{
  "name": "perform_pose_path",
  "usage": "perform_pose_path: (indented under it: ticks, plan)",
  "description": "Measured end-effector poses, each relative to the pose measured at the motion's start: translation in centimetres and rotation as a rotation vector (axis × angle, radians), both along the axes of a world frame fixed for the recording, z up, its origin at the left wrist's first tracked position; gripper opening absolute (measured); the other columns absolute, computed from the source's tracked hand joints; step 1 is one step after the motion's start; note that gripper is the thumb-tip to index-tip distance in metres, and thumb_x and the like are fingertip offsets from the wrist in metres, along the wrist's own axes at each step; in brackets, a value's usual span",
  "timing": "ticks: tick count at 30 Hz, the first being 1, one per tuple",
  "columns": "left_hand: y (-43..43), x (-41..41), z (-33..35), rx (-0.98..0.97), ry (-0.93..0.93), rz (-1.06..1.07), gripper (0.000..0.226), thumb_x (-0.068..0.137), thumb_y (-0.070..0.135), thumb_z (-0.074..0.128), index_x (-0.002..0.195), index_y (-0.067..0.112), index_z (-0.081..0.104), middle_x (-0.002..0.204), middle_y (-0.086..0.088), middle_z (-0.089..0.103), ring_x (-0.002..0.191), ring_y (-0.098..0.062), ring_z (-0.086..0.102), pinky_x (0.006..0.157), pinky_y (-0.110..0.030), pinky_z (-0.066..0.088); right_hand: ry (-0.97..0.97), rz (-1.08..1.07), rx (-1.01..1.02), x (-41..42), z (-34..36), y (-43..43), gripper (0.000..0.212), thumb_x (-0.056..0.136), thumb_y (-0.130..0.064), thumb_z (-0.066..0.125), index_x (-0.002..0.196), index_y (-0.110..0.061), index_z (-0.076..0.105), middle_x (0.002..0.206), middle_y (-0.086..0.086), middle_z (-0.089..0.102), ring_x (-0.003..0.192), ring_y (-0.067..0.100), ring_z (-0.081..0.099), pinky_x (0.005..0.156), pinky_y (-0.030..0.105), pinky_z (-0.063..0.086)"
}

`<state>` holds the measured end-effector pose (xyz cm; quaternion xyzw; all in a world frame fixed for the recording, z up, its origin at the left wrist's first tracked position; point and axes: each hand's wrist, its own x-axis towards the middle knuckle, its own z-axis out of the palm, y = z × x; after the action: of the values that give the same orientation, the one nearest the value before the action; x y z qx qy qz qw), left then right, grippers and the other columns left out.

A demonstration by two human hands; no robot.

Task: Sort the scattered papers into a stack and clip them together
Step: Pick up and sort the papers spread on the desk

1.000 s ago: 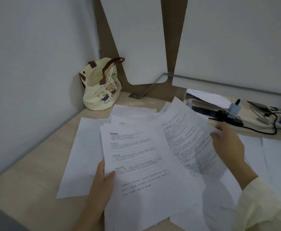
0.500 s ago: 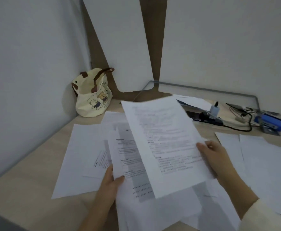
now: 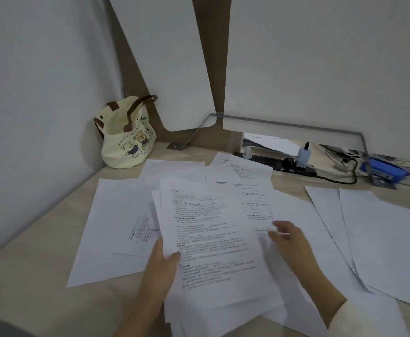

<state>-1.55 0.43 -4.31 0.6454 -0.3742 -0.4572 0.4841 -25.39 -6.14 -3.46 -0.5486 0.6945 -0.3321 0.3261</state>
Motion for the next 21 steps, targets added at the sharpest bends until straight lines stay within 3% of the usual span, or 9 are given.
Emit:
perform_pose_path:
  ticks: [3, 6, 9, 11, 13, 14, 16, 19, 21]
  plan:
    - [-0.2, 1.5, 0.4, -0.058, -0.075, 0.038, 0.043, 0.093, 0.0, 0.044, 0.134, 0.012, 0.041, 0.115, -0.001, 0.05, 0.108, -0.017, 0.047, 0.094, -0.028, 0.033, -0.099, -0.149, 0.107, -1.2, 0.6, -1.2, 0.048, 0.087, -0.013, 0.059, 0.132, -0.009, 0.046, 0.136, 0.019, 0.044, 0.117, 0.034, 0.049, 0.094, 0.038, 0.039]
    - [-0.4, 2.7, 0.0, -0.023, -0.108, 0.042, 0.046, 0.093, 0.0, 0.043, 0.138, 0.01, 0.037, 0.125, -0.006, 0.051, 0.12, -0.024, 0.047, 0.097, -0.03, 0.033, -0.279, -0.2, 0.22, -2.0, 1.0, -2.2, 0.051, 0.086, -0.008, 0.06, 0.134, -0.003, 0.043, 0.128, 0.02, 0.049, 0.11, 0.036, 0.051, 0.1, 0.043, 0.04]
    - [-0.1, 2.5, -0.3, 0.025, -0.097, 0.034, 0.046, 0.093, -0.002, 0.042, 0.138, 0.007, 0.036, 0.133, -0.014, 0.049, 0.121, -0.025, 0.046, 0.096, -0.03, 0.033, -0.363, -0.2, 0.279, -2.2, 1.0, -2.3, 0.029, 0.084, -0.007, 0.062, 0.111, -0.006, 0.052, 0.101, 0.02, 0.054, 0.085, 0.03, 0.053, 0.079, 0.038, 0.049]
    - [0.1, 2.4, -0.4, 0.022, -0.093, 0.031, 0.046, 0.093, -0.002, 0.041, 0.138, 0.007, 0.036, 0.131, -0.013, 0.05, 0.111, -0.02, 0.046, 0.093, -0.029, 0.033, -0.298, -0.188, 0.284, -2.0, 0.8, -2.4, 0.016, 0.082, -0.005, 0.062, 0.088, 0.007, 0.054, 0.084, 0.021, 0.048, 0.069, 0.026, 0.046, 0.06, 0.029, 0.038]
    - [0.2, 2.3, -0.3, 0.013, -0.099, 0.025, 0.046, 0.094, 0.0, 0.041, 0.139, 0.01, 0.036, 0.125, -0.008, 0.051, 0.107, -0.016, 0.044, 0.091, -0.027, 0.033, -0.255, -0.17, 0.261, -1.6, 0.3, -2.7, 0.037, 0.083, -0.005, 0.062, 0.103, 0.024, 0.052, 0.082, 0.029, 0.053, 0.07, 0.027, 0.045, 0.058, 0.028, 0.034]
    - [0.2, 2.4, -0.5, 0.012, -0.099, 0.02, 0.046, 0.095, 0.001, 0.041, 0.139, 0.011, 0.036, 0.122, -0.006, 0.051, 0.107, -0.015, 0.044, 0.091, -0.027, 0.033, -0.244, -0.153, 0.248, -1.1, 0.3, -2.7, 0.04, 0.084, -0.005, 0.06, 0.113, 0.021, 0.051, 0.089, 0.032, 0.058, 0.074, 0.028, 0.049, 0.062, 0.03, 0.038]
    - [0.2, 2.4, -0.5, 0.01, -0.105, 0.003, 0.044, 0.095, 0.002, 0.04, 0.138, 0.013, 0.037, 0.119, -0.002, 0.051, 0.106, -0.014, 0.045, 0.091, -0.027, 0.034, -0.181, -0.112, 0.193, 0.1, 0.4, -2.6, 0.034, 0.087, -0.007, 0.055, 0.119, 0.007, 0.054, 0.099, 0.018, 0.06, 0.084, 0.029, 0.055, 0.071, 0.034, 0.045]
    - [0.3, 2.4, -0.7, 0.003, -0.121, -0.011, 0.045, 0.095, 0.002, 0.04, 0.138, 0.015, 0.037, 0.12, 0.0, 0.05, 0.106, -0.013, 0.046, 0.091, -0.026, 0.034, 0.088, -0.078, -0.029, 0.7, 1.2, -2.4, 0.022, 0.092, -0.007, 0.044, 0.109, -0.001, 0.056, 0.096, 0.015, 0.061, 0.082, 0.028, 0.052, 0.07, 0.03, 0.037]
    - [0.3, 2.5, -1.0, -0.003, -0.129, -0.013, 0.045, 0.095, 0.003, 0.04, 0.138, 0.015, 0.037, 0.122, -0.001, 0.051, 0.109, -0.015, 0.047, 0.092, -0.026, 0.034, 0.133, -0.115, -0.216, 0.6, 2.6, -2.3, 0.021, 0.093, -0.006, 0.04, 0.105, -0.003, 0.058, 0.09, 0.012, 0.06, 0.082, 0.027, 0.053, 0.068, 0.03, 0.033]
